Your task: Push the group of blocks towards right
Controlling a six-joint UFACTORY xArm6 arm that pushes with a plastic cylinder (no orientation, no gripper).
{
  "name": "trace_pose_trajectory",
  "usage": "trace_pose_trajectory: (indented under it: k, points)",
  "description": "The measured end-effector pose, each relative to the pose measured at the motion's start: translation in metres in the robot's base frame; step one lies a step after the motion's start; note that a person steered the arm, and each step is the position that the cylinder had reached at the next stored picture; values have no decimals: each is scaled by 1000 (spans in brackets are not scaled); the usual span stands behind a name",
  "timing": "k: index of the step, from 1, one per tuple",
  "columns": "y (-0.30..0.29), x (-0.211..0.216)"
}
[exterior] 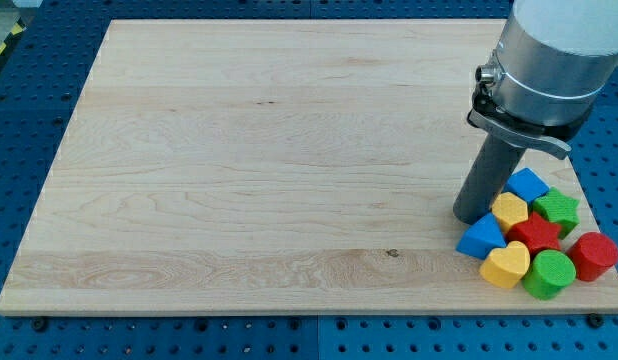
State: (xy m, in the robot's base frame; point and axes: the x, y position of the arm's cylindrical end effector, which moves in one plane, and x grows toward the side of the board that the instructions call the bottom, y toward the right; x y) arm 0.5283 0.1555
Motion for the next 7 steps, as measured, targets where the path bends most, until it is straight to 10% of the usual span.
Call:
trace_pose_trajectory:
  k: [7]
  points:
    - [-5, 44]
